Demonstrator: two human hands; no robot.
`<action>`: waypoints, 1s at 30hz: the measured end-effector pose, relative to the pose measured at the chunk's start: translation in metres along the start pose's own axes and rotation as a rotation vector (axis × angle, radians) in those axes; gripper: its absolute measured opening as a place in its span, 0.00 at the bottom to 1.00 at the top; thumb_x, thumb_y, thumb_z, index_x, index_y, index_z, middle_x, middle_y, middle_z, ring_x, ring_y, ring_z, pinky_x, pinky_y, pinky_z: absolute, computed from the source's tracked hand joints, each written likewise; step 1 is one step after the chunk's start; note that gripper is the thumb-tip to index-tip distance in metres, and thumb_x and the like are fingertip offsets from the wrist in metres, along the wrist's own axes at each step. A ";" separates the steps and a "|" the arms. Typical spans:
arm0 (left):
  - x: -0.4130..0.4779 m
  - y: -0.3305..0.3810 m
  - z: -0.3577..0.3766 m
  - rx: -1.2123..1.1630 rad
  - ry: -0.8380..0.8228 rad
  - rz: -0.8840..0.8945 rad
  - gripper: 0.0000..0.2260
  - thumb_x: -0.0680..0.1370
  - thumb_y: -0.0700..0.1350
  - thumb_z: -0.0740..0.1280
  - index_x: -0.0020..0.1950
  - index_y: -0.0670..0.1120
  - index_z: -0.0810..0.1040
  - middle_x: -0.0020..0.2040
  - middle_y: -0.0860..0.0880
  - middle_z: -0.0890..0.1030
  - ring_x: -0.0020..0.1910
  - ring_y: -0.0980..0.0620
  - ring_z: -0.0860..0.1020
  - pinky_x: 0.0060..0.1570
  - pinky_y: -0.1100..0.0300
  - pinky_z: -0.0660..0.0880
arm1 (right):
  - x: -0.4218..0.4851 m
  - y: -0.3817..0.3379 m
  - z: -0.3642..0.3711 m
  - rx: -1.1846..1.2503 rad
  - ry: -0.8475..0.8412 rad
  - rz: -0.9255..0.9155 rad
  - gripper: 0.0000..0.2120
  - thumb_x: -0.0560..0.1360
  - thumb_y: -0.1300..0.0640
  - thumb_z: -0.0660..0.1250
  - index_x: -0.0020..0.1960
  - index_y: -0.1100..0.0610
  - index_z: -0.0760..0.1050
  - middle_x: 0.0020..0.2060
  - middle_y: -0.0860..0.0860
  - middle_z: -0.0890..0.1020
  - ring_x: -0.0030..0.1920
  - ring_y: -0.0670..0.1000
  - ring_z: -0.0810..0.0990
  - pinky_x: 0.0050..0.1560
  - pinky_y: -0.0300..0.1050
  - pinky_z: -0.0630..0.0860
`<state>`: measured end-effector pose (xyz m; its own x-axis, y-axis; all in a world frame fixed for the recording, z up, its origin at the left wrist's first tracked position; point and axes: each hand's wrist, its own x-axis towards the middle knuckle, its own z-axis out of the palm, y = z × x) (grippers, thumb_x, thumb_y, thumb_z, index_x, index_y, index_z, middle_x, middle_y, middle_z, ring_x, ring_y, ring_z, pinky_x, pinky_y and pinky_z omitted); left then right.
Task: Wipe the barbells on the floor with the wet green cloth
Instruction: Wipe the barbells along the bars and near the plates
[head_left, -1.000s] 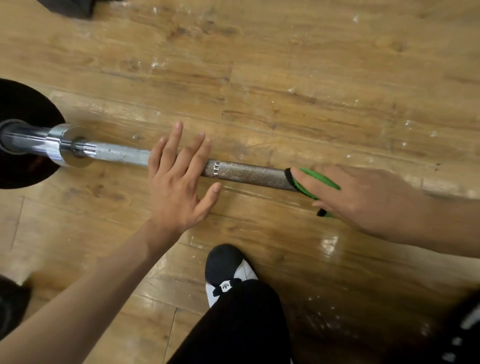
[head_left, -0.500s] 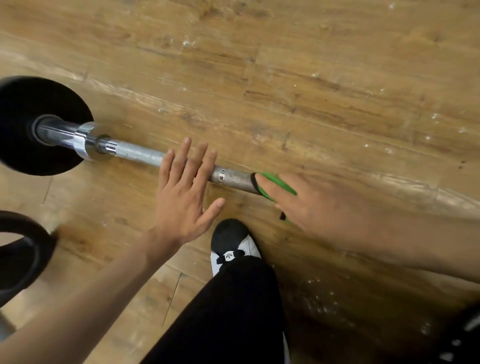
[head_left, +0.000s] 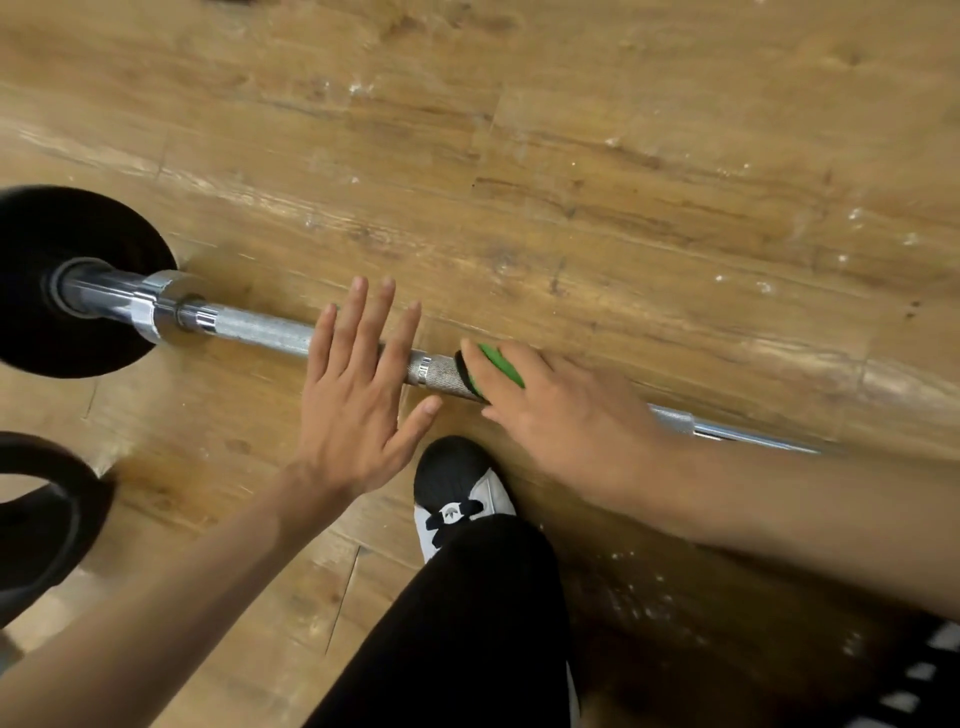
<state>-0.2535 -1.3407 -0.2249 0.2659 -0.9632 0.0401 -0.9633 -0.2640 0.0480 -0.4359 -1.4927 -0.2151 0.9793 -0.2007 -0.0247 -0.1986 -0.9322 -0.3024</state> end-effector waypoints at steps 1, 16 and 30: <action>0.003 -0.002 0.000 -0.003 0.004 0.014 0.37 0.84 0.66 0.43 0.82 0.40 0.61 0.83 0.38 0.59 0.83 0.36 0.54 0.80 0.36 0.53 | -0.012 0.011 -0.007 -0.030 0.001 -0.037 0.27 0.80 0.53 0.62 0.76 0.61 0.70 0.56 0.61 0.81 0.42 0.61 0.84 0.30 0.48 0.74; 0.098 -0.016 0.013 -0.034 0.168 0.027 0.31 0.87 0.59 0.44 0.74 0.41 0.76 0.76 0.39 0.73 0.80 0.38 0.64 0.77 0.39 0.60 | 0.045 0.046 -0.012 -0.205 0.057 0.156 0.32 0.82 0.42 0.59 0.81 0.55 0.62 0.66 0.58 0.78 0.57 0.59 0.82 0.55 0.53 0.79; 0.209 -0.031 0.025 -0.077 0.290 0.061 0.23 0.87 0.53 0.54 0.50 0.45 0.86 0.49 0.45 0.87 0.65 0.41 0.81 0.65 0.45 0.73 | 0.040 0.126 -0.015 -0.456 0.181 0.318 0.34 0.83 0.46 0.64 0.82 0.59 0.57 0.71 0.66 0.72 0.71 0.66 0.72 0.74 0.64 0.66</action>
<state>-0.1690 -1.5347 -0.2432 0.2177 -0.9194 0.3276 -0.9752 -0.1910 0.1121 -0.4228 -1.6231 -0.2396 0.8549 -0.5028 0.1278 -0.5173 -0.8450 0.1353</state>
